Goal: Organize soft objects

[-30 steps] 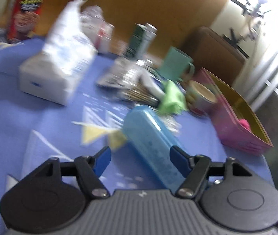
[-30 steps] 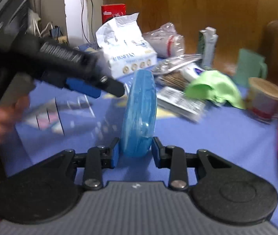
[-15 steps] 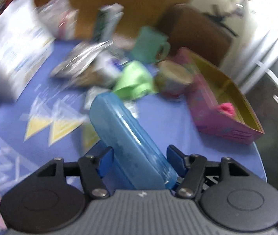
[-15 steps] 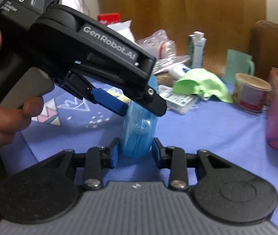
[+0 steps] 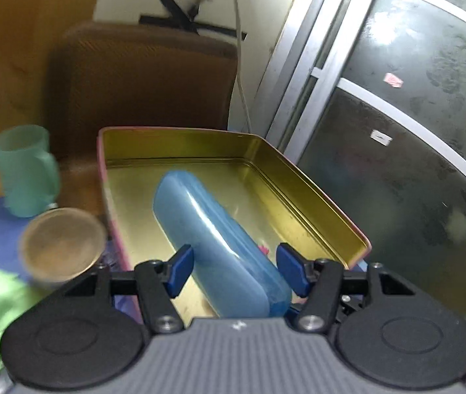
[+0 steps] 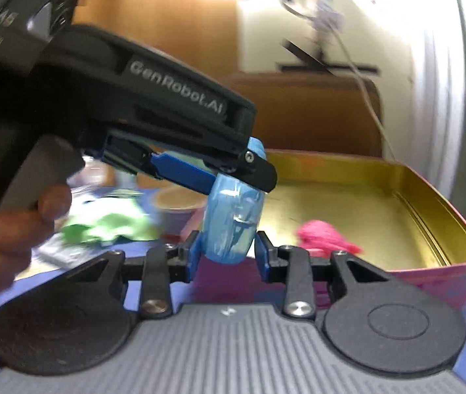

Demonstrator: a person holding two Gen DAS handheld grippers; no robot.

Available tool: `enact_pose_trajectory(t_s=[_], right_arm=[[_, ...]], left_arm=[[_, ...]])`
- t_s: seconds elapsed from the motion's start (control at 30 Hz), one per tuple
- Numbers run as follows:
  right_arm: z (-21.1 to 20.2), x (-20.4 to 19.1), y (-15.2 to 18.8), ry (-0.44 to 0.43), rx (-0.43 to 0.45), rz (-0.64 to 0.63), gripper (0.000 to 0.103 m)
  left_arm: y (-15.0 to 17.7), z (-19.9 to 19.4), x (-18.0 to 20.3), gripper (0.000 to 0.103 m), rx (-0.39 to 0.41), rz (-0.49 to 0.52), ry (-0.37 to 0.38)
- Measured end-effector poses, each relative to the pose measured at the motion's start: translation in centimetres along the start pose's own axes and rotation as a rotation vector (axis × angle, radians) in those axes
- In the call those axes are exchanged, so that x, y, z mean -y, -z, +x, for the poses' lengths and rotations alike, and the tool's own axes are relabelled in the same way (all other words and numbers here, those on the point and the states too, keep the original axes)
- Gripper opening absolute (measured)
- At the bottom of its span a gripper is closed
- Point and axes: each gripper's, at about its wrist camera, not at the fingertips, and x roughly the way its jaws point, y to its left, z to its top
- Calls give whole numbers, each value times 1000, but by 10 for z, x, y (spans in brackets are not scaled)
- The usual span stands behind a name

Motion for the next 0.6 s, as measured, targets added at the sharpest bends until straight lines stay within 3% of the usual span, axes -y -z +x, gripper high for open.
enact_pose_trajectory(t_s=[0.13, 0.2, 0.37, 0.47, 0.6], right_arm=[[35, 22, -5, 47, -44, 42, 38], [43, 27, -5, 86, -43, 37, 45], [27, 28, -4, 96, 30, 83, 45], [7, 18, -3, 38, 83, 91, 45], [8, -23, -8, -168, 33, 28, 45]], left_arm=[[-1, 31, -5, 59, -30, 2, -58], [0, 30, -6, 59, -26, 10, -97], [19, -44, -19, 60, 90, -15, -28], [46, -103, -48, 62, 162, -58, -61], [91, -171, -97, 62, 209, -150, -239]])
